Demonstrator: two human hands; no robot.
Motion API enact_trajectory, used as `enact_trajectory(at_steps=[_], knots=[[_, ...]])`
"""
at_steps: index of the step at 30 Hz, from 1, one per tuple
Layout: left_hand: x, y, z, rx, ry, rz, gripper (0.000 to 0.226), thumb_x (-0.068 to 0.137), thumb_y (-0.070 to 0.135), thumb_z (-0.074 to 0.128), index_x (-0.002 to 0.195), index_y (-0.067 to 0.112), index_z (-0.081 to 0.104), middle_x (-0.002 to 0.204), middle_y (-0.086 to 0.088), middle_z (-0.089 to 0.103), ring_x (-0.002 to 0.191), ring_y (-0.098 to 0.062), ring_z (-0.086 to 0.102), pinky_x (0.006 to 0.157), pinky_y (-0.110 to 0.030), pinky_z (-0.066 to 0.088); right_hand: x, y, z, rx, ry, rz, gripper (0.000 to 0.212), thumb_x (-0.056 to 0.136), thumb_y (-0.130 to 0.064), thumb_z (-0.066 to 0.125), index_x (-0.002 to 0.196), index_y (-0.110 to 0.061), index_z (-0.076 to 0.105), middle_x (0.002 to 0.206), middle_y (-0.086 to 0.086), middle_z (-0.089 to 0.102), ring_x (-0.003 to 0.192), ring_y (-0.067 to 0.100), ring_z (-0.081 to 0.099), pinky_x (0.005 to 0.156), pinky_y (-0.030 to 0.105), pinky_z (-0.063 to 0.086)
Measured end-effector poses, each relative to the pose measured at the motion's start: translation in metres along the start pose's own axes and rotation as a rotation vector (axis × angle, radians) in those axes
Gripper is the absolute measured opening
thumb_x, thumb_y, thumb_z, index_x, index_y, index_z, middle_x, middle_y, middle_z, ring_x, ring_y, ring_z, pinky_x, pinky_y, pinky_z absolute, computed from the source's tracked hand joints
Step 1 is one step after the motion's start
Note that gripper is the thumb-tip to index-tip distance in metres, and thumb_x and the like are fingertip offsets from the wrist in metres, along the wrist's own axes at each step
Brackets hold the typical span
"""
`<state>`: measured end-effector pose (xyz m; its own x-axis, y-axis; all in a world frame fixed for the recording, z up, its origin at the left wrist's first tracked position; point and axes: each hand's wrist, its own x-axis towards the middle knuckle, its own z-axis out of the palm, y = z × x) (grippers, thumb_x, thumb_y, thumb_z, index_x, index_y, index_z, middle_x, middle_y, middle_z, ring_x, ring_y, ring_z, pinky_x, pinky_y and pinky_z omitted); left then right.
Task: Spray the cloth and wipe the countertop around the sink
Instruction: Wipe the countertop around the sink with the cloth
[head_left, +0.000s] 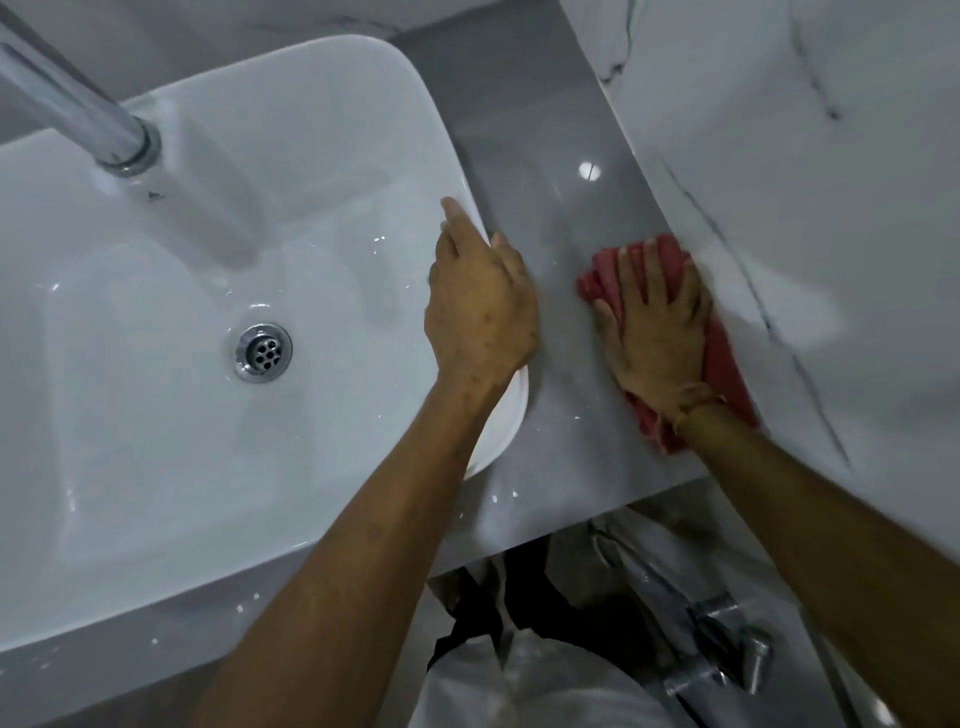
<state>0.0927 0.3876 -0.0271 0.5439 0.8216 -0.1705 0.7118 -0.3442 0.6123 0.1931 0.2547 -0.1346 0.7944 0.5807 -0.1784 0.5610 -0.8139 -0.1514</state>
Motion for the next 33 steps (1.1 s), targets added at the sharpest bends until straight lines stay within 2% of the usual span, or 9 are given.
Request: enact_trajectory(at_steps=[7,10,13,16,19,23,27,30,33], knots=[[0.003,-0.001,0.002,0.011,0.018,0.009,0.058,0.101,0.033,0.028,0.153,0.013,0.009,0.155,-0.011,0.033,0.137,-0.03,0.039,0.107,-0.042,0.037,0.066,-0.063,-0.002,-0.054,-0.014,-0.191,0.059,0.097,-0.047,0.028,0.15,-0.022,0.018,0.159,0.009,0.019,0.141,0.051,0.014,0.116,0.06,0.014],[0.002,-0.002,0.001,0.001,0.025,-0.001,0.057,0.102,0.032,0.027,0.153,0.013,0.01,0.154,-0.011,0.034,0.137,-0.029,0.039,0.108,-0.042,0.037,0.017,-0.05,0.007,-0.039,-0.071,-0.307,0.062,0.095,-0.051,0.026,0.15,-0.029,0.007,0.161,0.006,0.014,0.143,0.047,0.012,0.117,0.057,0.013],[0.0,-0.004,0.001,-0.007,0.005,0.004,0.057,0.102,0.033,0.026,0.153,0.014,0.009,0.155,-0.01,0.033,0.138,-0.028,0.038,0.108,-0.041,0.037,-0.063,-0.033,0.02,-0.072,-0.073,-0.302,0.064,0.094,-0.054,0.021,0.148,-0.032,-0.006,0.161,0.005,0.015,0.144,0.044,0.016,0.116,0.058,0.018],[0.002,-0.003,0.001,-0.021,-0.004,0.002,0.057,0.102,0.033,0.026,0.153,0.015,0.008,0.156,-0.009,0.031,0.139,-0.028,0.035,0.109,-0.041,0.035,-0.088,-0.003,0.02,-0.135,-0.051,-0.251,0.063,0.094,-0.053,0.021,0.15,-0.03,0.006,0.159,0.005,0.022,0.14,0.045,0.026,0.114,0.057,0.02],[0.002,-0.002,0.0,-0.021,-0.022,-0.003,0.058,0.102,0.034,0.027,0.153,0.015,0.007,0.157,-0.009,0.029,0.14,-0.028,0.035,0.11,-0.041,0.034,-0.058,0.029,0.006,-0.153,-0.043,-0.133,0.061,0.094,-0.051,0.02,0.15,-0.026,0.016,0.159,0.008,0.021,0.141,0.045,0.022,0.116,0.059,0.018],[0.002,-0.001,-0.001,-0.026,-0.017,0.013,0.057,0.102,0.033,0.027,0.152,0.013,0.009,0.154,-0.01,0.033,0.138,-0.029,0.037,0.109,-0.041,0.036,-0.018,0.003,-0.001,-0.064,0.012,-0.029,0.057,0.096,-0.045,0.024,0.148,-0.022,0.022,0.157,0.01,0.026,0.139,0.048,0.022,0.116,0.057,0.02],[0.003,-0.003,-0.002,-0.017,-0.008,0.013,0.057,0.101,0.032,0.026,0.152,0.012,0.01,0.153,-0.011,0.035,0.135,-0.03,0.04,0.107,-0.041,0.036,-0.015,-0.058,0.015,-0.072,-0.053,-0.213,0.06,0.096,-0.046,0.031,0.15,-0.026,0.014,0.16,0.007,0.019,0.14,0.049,0.021,0.115,0.059,0.022],[0.002,-0.006,-0.002,-0.004,-0.01,0.031,0.058,0.102,0.034,0.026,0.153,0.012,0.01,0.154,-0.011,0.033,0.137,-0.029,0.038,0.108,-0.041,0.035,-0.06,-0.066,0.027,-0.019,-0.056,-0.351,0.064,0.094,-0.047,0.042,0.149,-0.025,0.018,0.158,0.007,0.024,0.141,0.044,0.025,0.114,0.057,0.027],[0.003,-0.008,-0.001,-0.011,-0.023,0.023,0.058,0.102,0.036,0.026,0.153,0.014,0.009,0.157,-0.008,0.028,0.142,-0.029,0.032,0.111,-0.041,0.031,-0.122,-0.046,0.033,-0.058,-0.093,-0.371,0.062,0.095,-0.048,0.033,0.15,-0.03,0.011,0.159,0.003,0.021,0.143,0.039,0.023,0.115,0.056,0.025]])
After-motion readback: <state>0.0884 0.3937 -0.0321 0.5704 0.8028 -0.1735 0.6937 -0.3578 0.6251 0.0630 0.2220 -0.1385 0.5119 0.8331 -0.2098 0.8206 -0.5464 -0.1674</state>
